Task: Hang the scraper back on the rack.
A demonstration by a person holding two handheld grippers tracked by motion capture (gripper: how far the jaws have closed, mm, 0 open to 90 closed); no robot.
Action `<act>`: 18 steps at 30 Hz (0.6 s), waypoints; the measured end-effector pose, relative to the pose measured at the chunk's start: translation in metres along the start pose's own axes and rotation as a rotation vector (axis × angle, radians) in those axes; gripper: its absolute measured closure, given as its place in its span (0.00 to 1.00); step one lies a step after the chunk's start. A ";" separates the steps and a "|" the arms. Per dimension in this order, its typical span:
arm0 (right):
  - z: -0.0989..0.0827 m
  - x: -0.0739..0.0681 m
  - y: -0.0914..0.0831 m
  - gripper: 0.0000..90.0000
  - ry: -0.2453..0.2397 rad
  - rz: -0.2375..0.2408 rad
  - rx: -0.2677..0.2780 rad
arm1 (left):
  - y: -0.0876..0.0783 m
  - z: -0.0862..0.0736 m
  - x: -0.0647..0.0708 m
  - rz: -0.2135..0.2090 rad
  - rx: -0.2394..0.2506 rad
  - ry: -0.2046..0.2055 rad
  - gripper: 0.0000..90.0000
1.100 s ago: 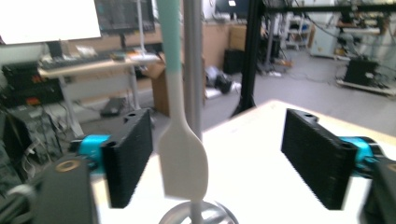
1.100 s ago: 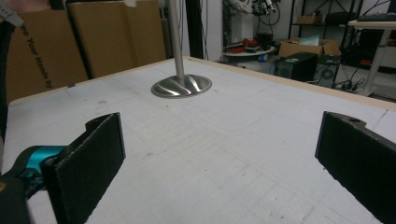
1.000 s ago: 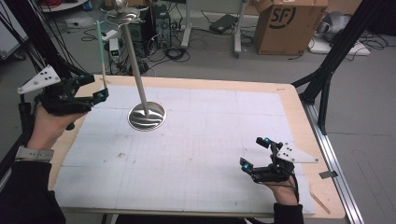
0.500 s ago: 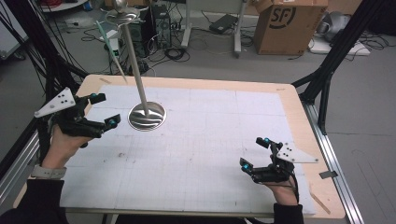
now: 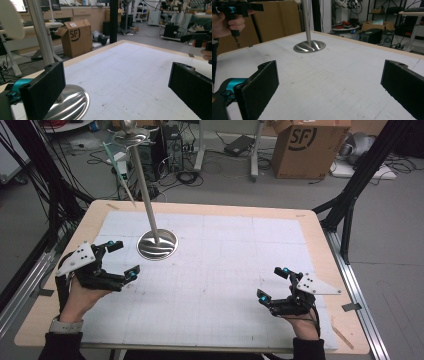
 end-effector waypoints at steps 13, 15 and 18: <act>-0.002 0.000 0.001 0.00 0.005 0.003 -0.006 | 0.001 -0.045 0.012 0.007 -0.045 -0.024 0.02; -0.002 0.000 0.001 0.00 0.005 0.003 -0.006 | 0.002 -0.049 0.013 -0.009 -0.058 -0.031 0.02; -0.002 0.000 0.000 0.00 0.003 0.003 -0.004 | 0.002 -0.055 0.015 -0.018 -0.072 -0.029 0.02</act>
Point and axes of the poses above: each handheld gripper's, and its own axes: y roughly forward along the jaws, z roughly out of its top, x roughly to its right, the point moved 1 cm from there along y, roughly forward along the jaws, and after that the axes turned 8 degrees about z, right-handed, at the moved point
